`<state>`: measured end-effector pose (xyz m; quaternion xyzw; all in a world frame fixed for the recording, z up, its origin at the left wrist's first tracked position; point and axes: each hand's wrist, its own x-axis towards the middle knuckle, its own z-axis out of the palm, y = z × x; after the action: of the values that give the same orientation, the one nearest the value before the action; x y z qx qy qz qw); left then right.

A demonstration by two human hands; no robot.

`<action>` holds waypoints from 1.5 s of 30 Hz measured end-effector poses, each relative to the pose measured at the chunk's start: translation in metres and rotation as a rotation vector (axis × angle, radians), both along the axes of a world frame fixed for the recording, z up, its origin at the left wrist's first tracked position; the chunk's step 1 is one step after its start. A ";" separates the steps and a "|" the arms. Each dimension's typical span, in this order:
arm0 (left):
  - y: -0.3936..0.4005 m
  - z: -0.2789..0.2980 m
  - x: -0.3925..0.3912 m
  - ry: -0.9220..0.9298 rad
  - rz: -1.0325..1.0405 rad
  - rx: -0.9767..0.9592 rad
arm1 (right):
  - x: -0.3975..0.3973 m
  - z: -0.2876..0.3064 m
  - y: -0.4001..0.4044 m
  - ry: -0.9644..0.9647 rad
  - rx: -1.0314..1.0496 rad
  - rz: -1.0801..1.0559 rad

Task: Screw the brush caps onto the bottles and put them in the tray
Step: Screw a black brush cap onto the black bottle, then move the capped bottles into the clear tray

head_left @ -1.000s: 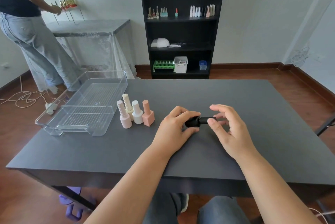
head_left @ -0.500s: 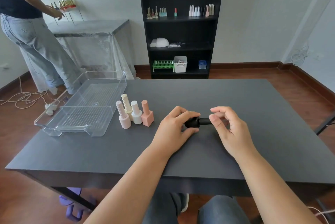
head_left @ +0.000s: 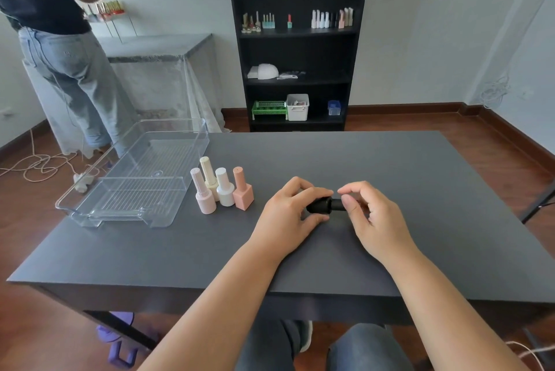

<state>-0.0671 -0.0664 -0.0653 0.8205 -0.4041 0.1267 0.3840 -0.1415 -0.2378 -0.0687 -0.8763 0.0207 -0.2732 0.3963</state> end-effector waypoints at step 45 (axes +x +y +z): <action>0.096 0.022 -0.022 -0.085 0.549 -0.081 | 0.047 0.030 0.081 0.080 0.082 0.142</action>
<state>-0.0889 0.0296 -0.0432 0.8771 -0.1772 0.2762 0.3507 -0.0946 -0.1572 -0.0386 -0.8689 -0.0144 -0.2079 0.4489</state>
